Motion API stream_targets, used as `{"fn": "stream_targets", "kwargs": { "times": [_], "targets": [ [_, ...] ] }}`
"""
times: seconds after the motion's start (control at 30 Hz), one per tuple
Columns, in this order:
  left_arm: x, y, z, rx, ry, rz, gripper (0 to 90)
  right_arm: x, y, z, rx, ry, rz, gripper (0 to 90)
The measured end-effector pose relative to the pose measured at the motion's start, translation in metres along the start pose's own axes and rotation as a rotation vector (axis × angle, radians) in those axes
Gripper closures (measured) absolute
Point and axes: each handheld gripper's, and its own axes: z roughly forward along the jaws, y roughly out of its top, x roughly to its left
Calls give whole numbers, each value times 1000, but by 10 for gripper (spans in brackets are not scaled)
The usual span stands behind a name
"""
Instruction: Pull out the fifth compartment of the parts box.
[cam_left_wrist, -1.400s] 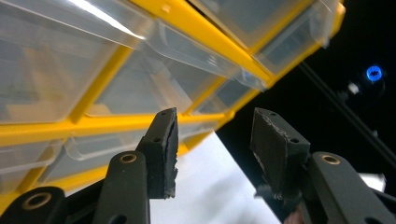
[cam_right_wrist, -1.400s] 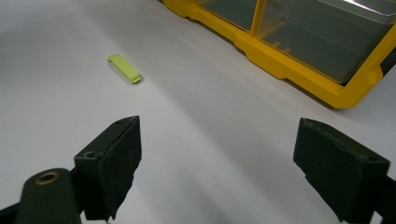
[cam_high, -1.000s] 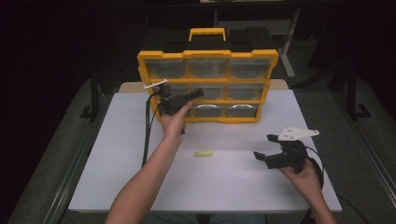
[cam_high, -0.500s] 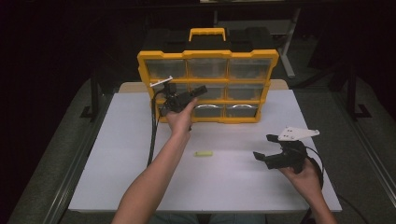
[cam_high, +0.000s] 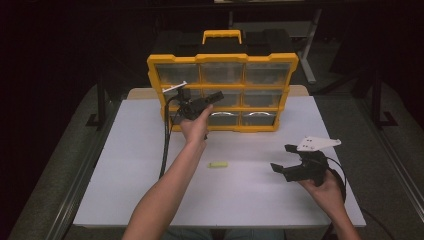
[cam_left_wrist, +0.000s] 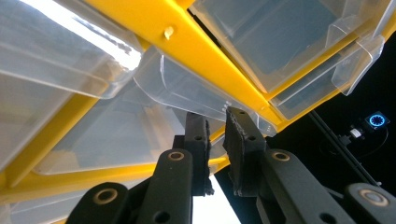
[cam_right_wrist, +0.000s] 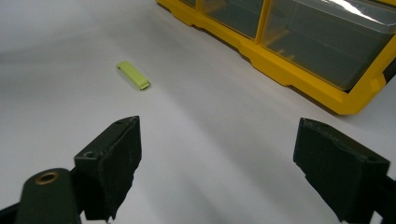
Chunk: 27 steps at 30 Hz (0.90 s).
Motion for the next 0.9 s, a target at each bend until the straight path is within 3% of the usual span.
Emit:
{"fn": "stream_targets", "kwargs": {
  "times": [0.1,0.17,0.3,0.9],
  "targets": [
    [1,0,-2,3,-7,-2,795,0,0,0,5,2,3,142],
    [2,0,-2,-3,-31,-28,793,0,0,0,6,1,-1,142],
    [1,-1,-5,2,-33,-39,789,0,-1,1,9,3,-2,142],
    [-6,-10,-18,24,-67,-42,773,1,-1,2,16,5,3,142]
  ]
}}
